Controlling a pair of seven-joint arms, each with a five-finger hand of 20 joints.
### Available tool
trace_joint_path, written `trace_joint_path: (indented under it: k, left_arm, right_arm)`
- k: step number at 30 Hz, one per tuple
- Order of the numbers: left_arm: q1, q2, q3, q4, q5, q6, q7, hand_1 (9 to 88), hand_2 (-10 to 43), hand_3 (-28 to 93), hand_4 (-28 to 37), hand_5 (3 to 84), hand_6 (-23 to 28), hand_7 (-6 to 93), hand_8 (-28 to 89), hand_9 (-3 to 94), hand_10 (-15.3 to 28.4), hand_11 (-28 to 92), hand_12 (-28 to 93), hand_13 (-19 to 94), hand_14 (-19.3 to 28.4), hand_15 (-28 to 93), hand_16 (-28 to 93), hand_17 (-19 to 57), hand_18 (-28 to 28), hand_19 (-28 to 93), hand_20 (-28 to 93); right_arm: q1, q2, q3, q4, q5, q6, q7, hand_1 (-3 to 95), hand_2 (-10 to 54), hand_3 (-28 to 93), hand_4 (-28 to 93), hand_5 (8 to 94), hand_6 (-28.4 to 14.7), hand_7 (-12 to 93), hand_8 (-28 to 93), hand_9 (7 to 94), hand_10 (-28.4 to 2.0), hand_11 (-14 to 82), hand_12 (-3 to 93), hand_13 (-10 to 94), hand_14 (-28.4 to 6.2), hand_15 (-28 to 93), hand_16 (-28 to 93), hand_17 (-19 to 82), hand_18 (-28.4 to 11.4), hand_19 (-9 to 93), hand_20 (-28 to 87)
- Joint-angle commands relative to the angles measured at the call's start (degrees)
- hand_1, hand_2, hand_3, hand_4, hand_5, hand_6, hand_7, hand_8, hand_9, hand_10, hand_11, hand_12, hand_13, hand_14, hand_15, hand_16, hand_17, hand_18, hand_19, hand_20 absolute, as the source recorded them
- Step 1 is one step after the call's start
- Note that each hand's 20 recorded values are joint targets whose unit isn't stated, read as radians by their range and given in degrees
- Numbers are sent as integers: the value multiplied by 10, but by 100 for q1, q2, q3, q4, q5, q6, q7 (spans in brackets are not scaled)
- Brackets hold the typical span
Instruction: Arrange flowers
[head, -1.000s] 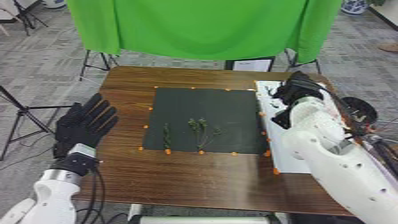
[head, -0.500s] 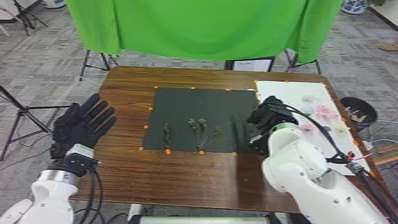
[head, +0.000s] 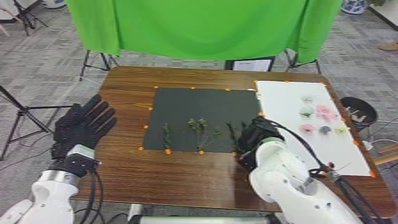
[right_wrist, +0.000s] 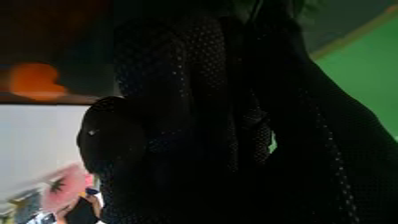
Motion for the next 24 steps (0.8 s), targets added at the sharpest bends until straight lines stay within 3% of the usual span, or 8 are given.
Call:
trace_joint_path:
  k: [1,5,9,14,24]
  left_arm:
    - [66,-60,-26,-33,23,10,-56,262,134,735,-283,400,86,86,-70,318,148,153,106,207,154,273,-63,-50,125,287,76]
    - [80,-71,-34,-38,17,27,-55,262,134,736,-283,401,87,86,-70,318,148,154,106,207,154,274,-63,-50,125,286,75]
    - [66,-60,-5,-19,-13,15,-10,261,133,737,-283,401,88,87,-70,317,148,153,105,206,154,276,-63,-50,125,286,74]
    - [12,-87,27,15,1,-20,-75,262,132,738,-283,402,88,88,-70,317,149,152,106,206,156,277,-62,-50,125,286,75]
    - [120,-89,-55,-18,5,-8,-34,263,132,737,-283,403,89,87,-70,317,149,152,107,206,156,277,-62,-49,125,282,75]
  right_arm:
    - [-59,-119,2,33,12,-78,158,463,-95,743,-110,734,-26,464,182,895,-132,238,344,930,-52,414,366,636,-164,932,272]
    - [-83,-118,9,4,4,-46,142,442,-95,719,-121,727,-32,440,179,885,-145,272,270,928,-58,413,359,637,-163,932,266]
    - [-105,-80,-50,-58,-95,99,70,420,-95,715,-120,728,-37,425,178,882,-149,271,264,925,-61,414,357,637,-163,932,267]
    - [-101,-98,-105,-66,-272,73,121,387,-95,727,-114,738,-47,389,181,882,-150,271,261,924,-62,416,353,637,-165,932,268]
    - [-228,74,101,-287,-558,63,99,339,-76,748,-129,742,-60,299,99,879,-157,255,250,924,-68,412,349,637,-166,932,266]
